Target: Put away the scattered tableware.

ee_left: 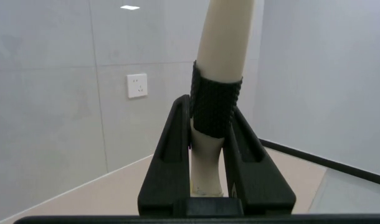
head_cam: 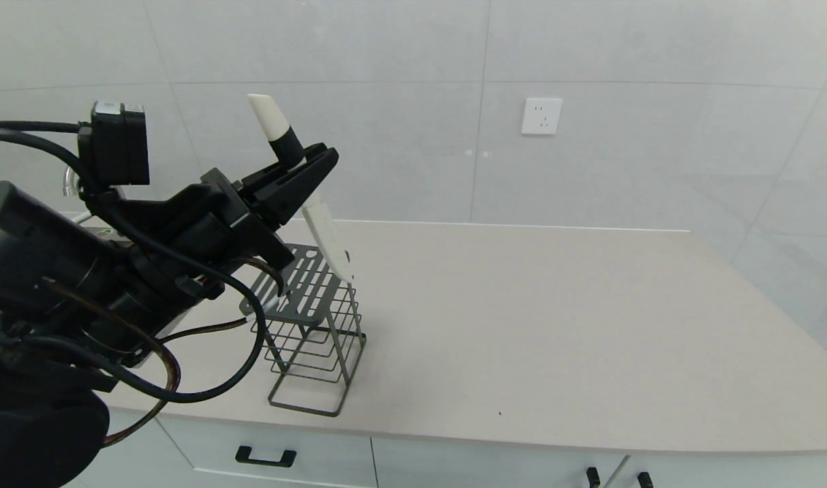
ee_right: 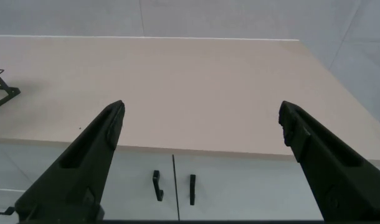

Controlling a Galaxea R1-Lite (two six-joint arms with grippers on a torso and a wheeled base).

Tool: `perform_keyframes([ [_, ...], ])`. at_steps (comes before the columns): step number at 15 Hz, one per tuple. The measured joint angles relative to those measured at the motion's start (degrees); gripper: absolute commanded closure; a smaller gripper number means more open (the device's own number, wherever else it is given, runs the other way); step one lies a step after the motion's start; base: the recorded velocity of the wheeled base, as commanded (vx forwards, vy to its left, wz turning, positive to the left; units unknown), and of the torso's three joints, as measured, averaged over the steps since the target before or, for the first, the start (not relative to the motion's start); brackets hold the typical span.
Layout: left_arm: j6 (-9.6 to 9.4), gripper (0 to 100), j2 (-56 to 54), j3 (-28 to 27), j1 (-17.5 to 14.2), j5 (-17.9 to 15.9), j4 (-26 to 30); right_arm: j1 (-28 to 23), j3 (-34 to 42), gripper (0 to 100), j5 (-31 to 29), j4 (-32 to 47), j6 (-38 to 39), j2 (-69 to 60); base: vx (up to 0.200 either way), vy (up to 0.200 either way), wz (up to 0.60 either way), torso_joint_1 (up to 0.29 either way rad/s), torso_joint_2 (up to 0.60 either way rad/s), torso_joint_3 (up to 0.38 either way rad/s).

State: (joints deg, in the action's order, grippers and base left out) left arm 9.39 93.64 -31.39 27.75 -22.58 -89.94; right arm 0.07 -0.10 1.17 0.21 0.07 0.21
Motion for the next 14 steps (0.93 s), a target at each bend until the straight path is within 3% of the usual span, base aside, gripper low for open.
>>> perform_keyframes([
  [2, -2.46, 100, 0.29, 0.33, -1.4, -0.06, 0.0, 0.02, 0.0, 0, 0.02, 0.0, 0.02, 0.0, 0.0, 0.0, 0.0, 0.0, 0.0, 0.0],
  [6, -3.6, 100, 1.95, 0.02, -3.46, -0.6, 0.02, 0.02, 0.0, 0, 0.02, -0.02, 0.02, 0.0, 0.0, 0.0, 0.0, 0.0, 0.0, 0.0],
  [10, -6.0, 100, 4.43, -1.21, -5.67, -2.51, 0.02, -0.02, 0.0, 0, 0.05, -0.02, 0.02, 0.0, 0.0, 0.0, 0.0, 0.0, 0.0, 0.0],
  [14, -6.94, 100, 6.01, -3.56, -7.16, -6.53, 0.0, 0.0, 0.0, 0, 0.05, -0.02, 0.02, 0.01, 0.0, 0.0, 0.0, 0.0, 0.0, 0.0],
])
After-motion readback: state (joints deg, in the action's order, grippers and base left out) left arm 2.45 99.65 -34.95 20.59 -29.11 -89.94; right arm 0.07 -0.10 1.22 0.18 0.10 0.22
